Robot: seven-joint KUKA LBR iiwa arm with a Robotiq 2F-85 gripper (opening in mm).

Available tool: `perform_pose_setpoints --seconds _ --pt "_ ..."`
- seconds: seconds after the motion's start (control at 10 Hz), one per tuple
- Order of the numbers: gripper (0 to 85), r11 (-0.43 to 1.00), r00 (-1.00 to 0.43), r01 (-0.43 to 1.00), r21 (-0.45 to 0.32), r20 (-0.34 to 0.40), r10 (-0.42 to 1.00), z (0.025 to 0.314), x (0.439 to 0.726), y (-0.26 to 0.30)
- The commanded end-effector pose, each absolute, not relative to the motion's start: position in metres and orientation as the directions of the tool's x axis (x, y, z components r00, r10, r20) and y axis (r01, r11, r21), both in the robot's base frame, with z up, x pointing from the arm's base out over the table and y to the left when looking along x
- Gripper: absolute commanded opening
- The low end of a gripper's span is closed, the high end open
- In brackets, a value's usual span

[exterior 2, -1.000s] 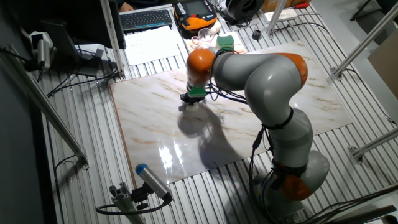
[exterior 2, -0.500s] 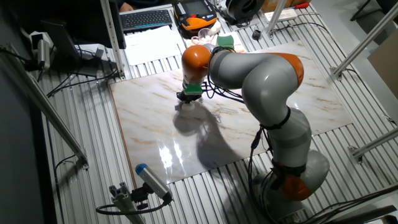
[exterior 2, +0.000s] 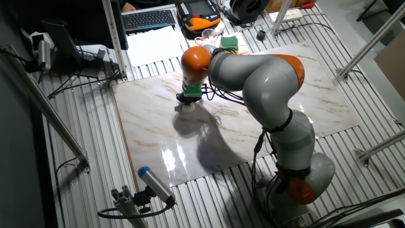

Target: Clean the tabletop with a sponge

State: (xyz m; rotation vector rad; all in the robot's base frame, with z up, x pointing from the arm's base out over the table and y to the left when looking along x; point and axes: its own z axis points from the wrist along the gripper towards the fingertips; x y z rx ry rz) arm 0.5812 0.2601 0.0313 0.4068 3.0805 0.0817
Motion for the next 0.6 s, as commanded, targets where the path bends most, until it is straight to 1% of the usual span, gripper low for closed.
perform_pose_setpoints --seconds 0.0,0.5 --pt "0.0 0.963 -0.964 0.263 0.057 -0.028 0.265 0.0331 0.5834 0.2623" --pt "0.0 0.961 -0.963 0.264 0.088 -0.033 0.268 0.0269 0.5897 0.2701"
